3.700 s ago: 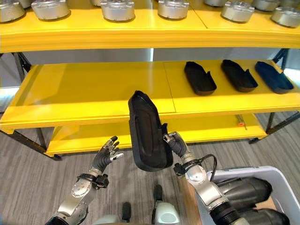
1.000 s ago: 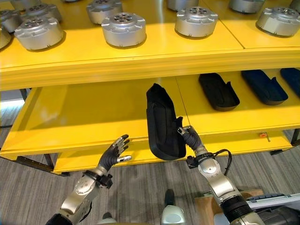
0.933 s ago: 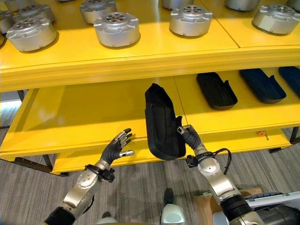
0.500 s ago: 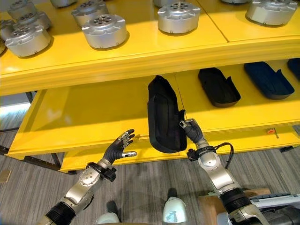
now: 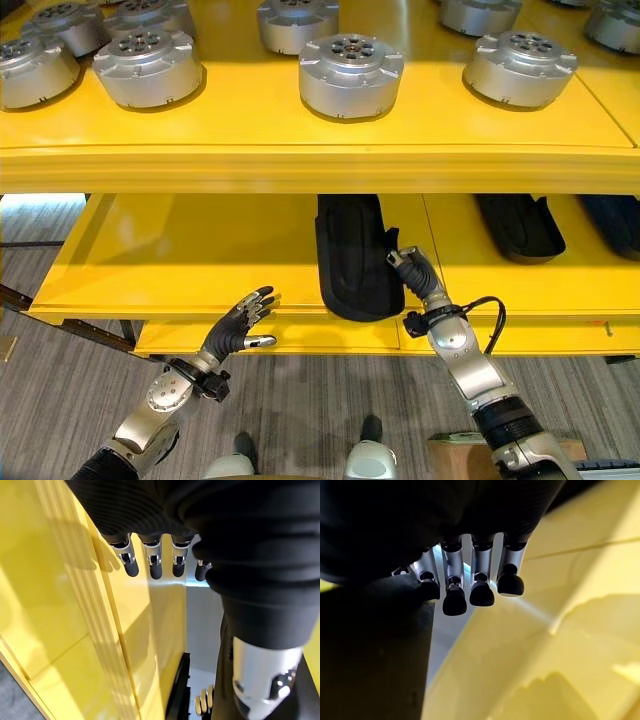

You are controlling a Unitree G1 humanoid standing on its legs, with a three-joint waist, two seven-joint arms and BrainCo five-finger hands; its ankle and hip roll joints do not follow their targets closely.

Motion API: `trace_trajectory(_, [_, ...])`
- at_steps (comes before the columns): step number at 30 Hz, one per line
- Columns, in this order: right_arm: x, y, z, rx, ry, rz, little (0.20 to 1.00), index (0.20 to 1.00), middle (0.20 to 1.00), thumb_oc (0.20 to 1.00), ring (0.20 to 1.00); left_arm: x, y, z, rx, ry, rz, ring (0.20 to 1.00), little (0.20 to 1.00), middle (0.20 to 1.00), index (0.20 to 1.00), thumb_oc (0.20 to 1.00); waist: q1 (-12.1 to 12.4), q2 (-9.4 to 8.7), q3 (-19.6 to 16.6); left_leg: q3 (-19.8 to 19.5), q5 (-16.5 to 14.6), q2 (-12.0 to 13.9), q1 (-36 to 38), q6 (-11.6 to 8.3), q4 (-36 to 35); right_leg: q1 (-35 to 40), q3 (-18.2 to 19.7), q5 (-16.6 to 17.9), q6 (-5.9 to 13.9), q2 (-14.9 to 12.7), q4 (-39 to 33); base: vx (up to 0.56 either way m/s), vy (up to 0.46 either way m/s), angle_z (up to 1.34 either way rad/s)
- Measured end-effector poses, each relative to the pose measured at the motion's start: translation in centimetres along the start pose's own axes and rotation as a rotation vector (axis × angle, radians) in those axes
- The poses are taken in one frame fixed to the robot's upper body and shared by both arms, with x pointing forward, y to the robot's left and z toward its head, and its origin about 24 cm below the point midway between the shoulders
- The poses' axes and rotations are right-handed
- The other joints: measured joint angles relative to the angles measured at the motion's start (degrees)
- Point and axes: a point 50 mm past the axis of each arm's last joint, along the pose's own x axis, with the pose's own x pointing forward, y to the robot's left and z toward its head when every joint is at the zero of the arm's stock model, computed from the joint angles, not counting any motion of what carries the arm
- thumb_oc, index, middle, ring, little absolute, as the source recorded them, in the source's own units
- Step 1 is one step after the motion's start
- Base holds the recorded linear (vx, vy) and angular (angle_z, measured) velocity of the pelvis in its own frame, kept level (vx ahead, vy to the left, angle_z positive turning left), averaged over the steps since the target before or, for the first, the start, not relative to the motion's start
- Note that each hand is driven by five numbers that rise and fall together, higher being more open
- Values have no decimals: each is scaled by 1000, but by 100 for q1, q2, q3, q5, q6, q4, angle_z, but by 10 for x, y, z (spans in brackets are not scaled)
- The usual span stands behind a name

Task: Move parts from the plastic box to the shelf.

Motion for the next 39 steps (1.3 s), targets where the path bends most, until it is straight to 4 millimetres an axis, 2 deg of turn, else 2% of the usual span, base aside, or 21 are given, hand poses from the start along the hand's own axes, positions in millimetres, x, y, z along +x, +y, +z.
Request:
trace_trajectory(2, [18, -18, 13, -46, -31, -53, 200, 200, 200, 200, 200, 8, 2, 15, 29, -50, -29, 1000, 1000, 1000, 1000, 1000, 65, -67, 133, -62, 3, 34, -387, -5, 168, -292, -23, 83, -58, 12, 10, -179, -21, 9])
trace_trajectory(3, [28, -33, 20, -77, -36, -93, 200, 200, 200, 200, 200, 14, 4, 24, 54, -80, -46, 1000, 1000, 1000, 1000, 1000, 155, -72, 283, -102, 40, 38, -529, -42, 193, -421, -28, 146, -76, 15, 13, -134, -10, 3])
trace_trajectory(7, [46, -65, 28, -145, -11, -172, 200, 200, 200, 200, 200, 23, 7, 50, 72, -169, -61, 1000, 1000, 1000, 1000, 1000, 338, -21, 687, -212, 49, 38, -821, -58, 371, -591, -76, 197, -87, -17, 48, -79, -17, 10])
trace_trajectory(10, [54, -87, 35, -182, 8, -244, 200, 200, 200, 200, 200, 28, 11, 67, 59, -228, -48, 1000, 1000, 1000, 1000, 1000, 507, 79, 1041, -330, 69, 45, -1087, -62, 478, -775, -150, 222, -122, -29, 130, -71, -25, 13])
trace_trajectory(12, [58, -96, 39, -199, 11, -267, 200, 200, 200, 200, 200, 29, 12, 76, 50, -262, -49, 1000, 1000, 1000, 1000, 1000, 545, 78, 1202, -339, 64, 47, -1180, -58, 557, -874, -151, 209, -138, -48, 213, -53, -21, 4])
trace_trajectory(15, [66, -121, 50, -234, 27, -348, 200, 200, 200, 200, 200, 35, 8, 94, 40, -327, -80, 1000, 1000, 1000, 1000, 1000, 613, 102, 1532, -387, 65, 37, -1426, -55, 665, -1111, -168, 188, -172, -95, 381, -77, -34, 5])
trace_trajectory(19, [75, -133, 61, -264, 33, -390, 200, 200, 200, 200, 200, 40, 7, 102, 58, -342, -96, 1000, 1000, 1000, 1000, 1000, 674, 94, 1677, -467, 57, 37, -1709, -47, 843, -1444, -154, 121, -236, -139, 685, -84, -26, 4])
trace_trajectory(21, [79, -139, 61, -288, 65, -410, 200, 200, 200, 200, 200, 40, 5, 102, 61, -341, -108, 1000, 1000, 1000, 1000, 1000, 767, 93, 1722, -496, 33, 31, -1924, -36, 1022, -1734, -135, -24, -258, -216, 1060, -94, -18, 5])
trace_trajectory(26, [82, -147, 60, -303, 104, -445, 200, 200, 200, 200, 200, 37, -1, 91, 67, -295, -156, 1000, 1000, 1000, 1000, 1000, 816, 83, 1730, -636, -65, 33, -2319, -27, 1405, -2135, -101, -185, -317, -317, 1553, -64, -16, 7])
trace_trajectory(34, [86, -165, 87, -333, 53, -512, 200, 200, 200, 200, 200, 37, -5, 89, 86, -277, -187, 1000, 1000, 1000, 1000, 1000, 833, 39, 1746, -727, -209, 68, -3134, 61, 2054, -2811, 19, -160, -368, -362, 1844, -54, -20, -1])
trace_trajectory(36, [89, -167, 100, -406, 23, -523, 200, 200, 200, 200, 200, 37, -5, 90, 88, -280, -190, 1000, 1000, 1000, 1000, 1000, 814, 30, 1751, -765, -303, 90, -3372, 77, 2291, -2986, 54, -153, -375, -364, 1935, 34, -14, -4])
trace_trajectory(39, [91, -165, 101, -485, 11, -526, 200, 200, 200, 200, 200, 37, -6, 89, 87, -276, -192, 1000, 1000, 1000, 1000, 1000, 803, -6, 1762, -772, -387, 103, -3416, 84, 2424, -3004, 123, -152, -369, -362, 1952, 1, -11, -6])
